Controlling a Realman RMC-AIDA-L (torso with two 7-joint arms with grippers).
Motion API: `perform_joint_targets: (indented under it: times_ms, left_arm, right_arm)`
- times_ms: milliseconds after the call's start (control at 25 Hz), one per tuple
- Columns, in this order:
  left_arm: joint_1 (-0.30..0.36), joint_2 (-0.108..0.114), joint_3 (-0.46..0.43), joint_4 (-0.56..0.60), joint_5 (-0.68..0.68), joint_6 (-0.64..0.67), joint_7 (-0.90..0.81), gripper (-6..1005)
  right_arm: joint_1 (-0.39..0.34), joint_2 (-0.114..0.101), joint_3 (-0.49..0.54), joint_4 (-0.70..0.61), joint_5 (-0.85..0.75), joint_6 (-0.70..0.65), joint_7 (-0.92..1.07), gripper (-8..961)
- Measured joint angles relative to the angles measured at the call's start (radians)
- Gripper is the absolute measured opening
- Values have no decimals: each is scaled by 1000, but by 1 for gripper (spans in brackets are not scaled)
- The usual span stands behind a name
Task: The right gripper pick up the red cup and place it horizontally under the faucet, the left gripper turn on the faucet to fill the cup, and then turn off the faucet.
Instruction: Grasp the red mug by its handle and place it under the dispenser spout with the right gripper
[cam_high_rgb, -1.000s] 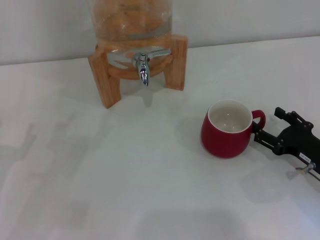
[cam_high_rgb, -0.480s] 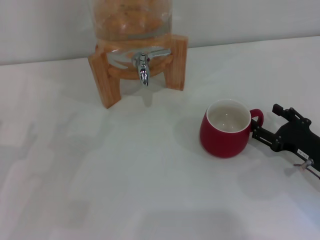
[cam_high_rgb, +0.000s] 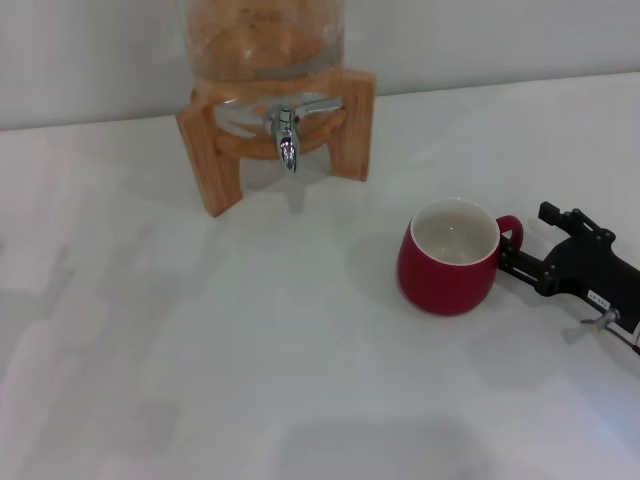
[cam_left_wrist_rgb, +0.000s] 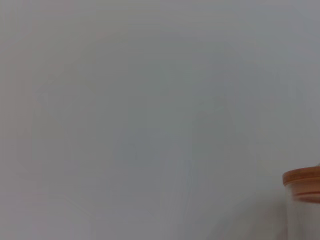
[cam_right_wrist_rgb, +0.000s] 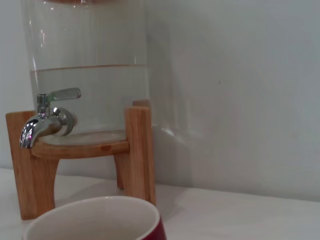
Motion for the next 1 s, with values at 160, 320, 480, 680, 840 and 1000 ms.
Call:
perform_joint_targets:
  times_ms: [160,320,480,680,840,1000]
  left_arm:
    - [0,0,0,-1,0,0,-1,852]
    - [0,0,0,-1,0,-1,-1,852]
    - [0,0,0,-1,0,-1,-1,852]
    - [0,0,1,0,0,-1,-1,852]
    - [0,0,2,2,0,-1,-2,852]
    - [0,0,2,3,0,-1,-2,852]
  right_arm:
    - [8,0,0,10,0,3,-1,842]
    - [9,0,0,11,0,3,-1,842]
    - [10,0,0,11,2,3,-1,841]
    - [11,0,0,11,4,7,-1,839]
    - [13,0,0,11,5,12,-1,832]
    - [17,1,0,11,5,16,-1,806]
